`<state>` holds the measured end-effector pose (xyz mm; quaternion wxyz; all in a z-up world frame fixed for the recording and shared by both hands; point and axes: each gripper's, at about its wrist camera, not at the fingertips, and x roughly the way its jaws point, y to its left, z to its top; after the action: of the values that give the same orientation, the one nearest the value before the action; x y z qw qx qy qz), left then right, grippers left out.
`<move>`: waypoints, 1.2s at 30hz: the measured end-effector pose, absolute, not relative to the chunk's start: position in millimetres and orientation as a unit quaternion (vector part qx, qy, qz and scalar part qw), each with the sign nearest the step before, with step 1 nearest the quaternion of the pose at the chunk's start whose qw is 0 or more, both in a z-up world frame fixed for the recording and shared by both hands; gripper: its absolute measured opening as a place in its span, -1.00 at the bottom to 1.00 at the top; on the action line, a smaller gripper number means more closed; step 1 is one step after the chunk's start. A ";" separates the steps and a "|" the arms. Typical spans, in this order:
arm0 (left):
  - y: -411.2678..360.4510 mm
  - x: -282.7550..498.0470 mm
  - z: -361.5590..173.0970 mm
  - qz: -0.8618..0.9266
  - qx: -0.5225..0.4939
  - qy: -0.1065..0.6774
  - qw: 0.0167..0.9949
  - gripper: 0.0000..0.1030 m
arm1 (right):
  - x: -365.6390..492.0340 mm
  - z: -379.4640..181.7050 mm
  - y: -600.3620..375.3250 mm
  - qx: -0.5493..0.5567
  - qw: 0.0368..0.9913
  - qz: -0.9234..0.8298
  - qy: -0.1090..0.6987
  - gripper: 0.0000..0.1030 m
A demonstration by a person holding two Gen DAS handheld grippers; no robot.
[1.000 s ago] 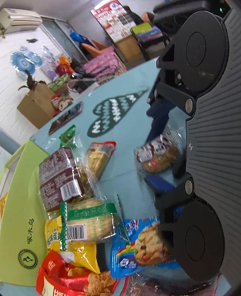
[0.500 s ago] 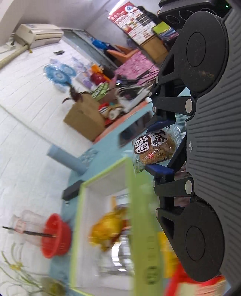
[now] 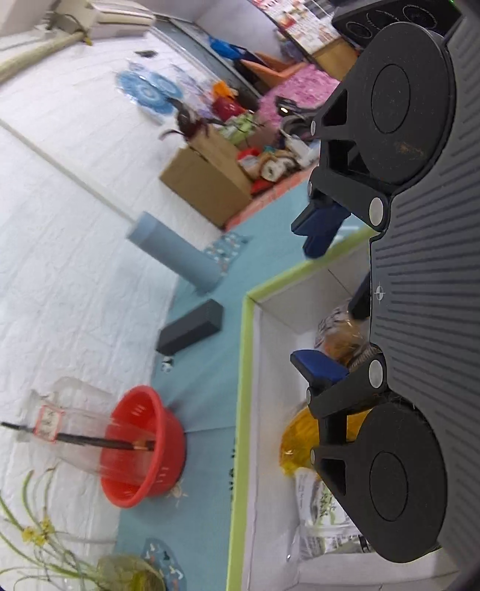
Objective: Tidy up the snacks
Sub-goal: 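Drop the round cookie packet into the green box, then grasp the green-striped cracker packet with both grippers and lift it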
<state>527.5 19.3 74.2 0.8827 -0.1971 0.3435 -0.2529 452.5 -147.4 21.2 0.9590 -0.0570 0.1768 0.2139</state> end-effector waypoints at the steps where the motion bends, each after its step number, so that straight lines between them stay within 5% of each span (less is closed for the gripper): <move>1: 24.2 520.3 81.9 -0.257 -0.202 0.332 0.885 0.04 | 445.4 28.8 -151.1 -0.056 0.963 0.209 0.162 0.33; 6: 54.8 447.2 129.1 -0.254 -0.184 0.260 0.914 0.36 | 389.5 67.5 -161.7 -0.054 0.972 0.216 0.072 0.71; 9: 76.8 393.2 140.0 -0.243 -0.164 0.232 0.928 0.39 | 350.0 76.2 -153.9 -0.072 0.970 0.230 0.041 0.89; 21: 137.0 249.3 55.8 -0.174 -0.197 0.281 0.923 0.47 | 248.5 -5.0 -82.9 -0.114 0.923 0.322 0.178 0.94; 28: 121.4 268.0 12.8 -0.191 -0.220 0.357 0.888 0.39 | 247.6 -61.9 -68.0 -0.037 0.928 0.268 0.256 0.93; 36: 90.0 307.1 0.4 -0.226 -0.200 0.398 0.866 0.05 | 270.9 -70.8 -67.3 -0.032 0.923 0.256 0.284 0.80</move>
<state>307.1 90.0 0.4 0.8664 -0.1999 0.3981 -0.2255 270.9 -67.3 -70.8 0.9234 -0.0324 0.2839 0.2562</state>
